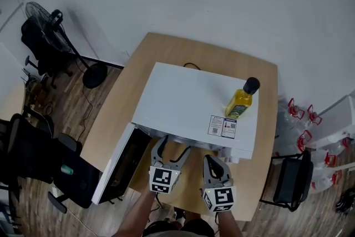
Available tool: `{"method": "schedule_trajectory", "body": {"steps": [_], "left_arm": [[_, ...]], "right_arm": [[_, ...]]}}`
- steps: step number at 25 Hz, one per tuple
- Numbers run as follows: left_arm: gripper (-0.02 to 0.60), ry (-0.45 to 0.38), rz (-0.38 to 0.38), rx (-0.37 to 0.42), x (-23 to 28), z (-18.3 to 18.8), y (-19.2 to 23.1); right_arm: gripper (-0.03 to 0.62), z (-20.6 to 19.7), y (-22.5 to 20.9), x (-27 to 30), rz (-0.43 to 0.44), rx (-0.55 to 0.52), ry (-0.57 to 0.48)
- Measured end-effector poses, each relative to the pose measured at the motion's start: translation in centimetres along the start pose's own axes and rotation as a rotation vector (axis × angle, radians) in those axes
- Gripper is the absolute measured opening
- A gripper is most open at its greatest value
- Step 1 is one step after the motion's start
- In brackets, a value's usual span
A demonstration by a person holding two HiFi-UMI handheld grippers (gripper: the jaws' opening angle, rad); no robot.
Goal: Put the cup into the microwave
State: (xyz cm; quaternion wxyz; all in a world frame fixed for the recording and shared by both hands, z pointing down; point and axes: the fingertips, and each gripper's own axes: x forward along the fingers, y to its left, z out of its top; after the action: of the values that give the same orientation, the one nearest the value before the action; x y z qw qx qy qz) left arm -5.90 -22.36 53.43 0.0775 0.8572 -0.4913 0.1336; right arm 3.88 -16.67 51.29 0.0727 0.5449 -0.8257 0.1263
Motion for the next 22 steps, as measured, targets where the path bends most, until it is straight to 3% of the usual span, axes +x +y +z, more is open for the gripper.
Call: {"method": "schedule_trajectory", "body": {"steps": [5,13,22], "left_arm": [[0.367,-0.022,0.007,0.006,-2.8,1.2,-1.0],[0.241,-0.031,0.031,0.024,-7.9,2.5,-2.3],[0.155,-0.064,0.029,0.036,-14.4,3.8,-3.9]], "right_arm": [[0.018,1.4,-0.1,-1.8,-0.030,-0.014,-0.025],[0.018,3.8,1.3,-5.6,-0.061,-0.055,-0.078],[0.018,5.1,4.1,-10.3,-0.068,-0.098,-0.115]]}}
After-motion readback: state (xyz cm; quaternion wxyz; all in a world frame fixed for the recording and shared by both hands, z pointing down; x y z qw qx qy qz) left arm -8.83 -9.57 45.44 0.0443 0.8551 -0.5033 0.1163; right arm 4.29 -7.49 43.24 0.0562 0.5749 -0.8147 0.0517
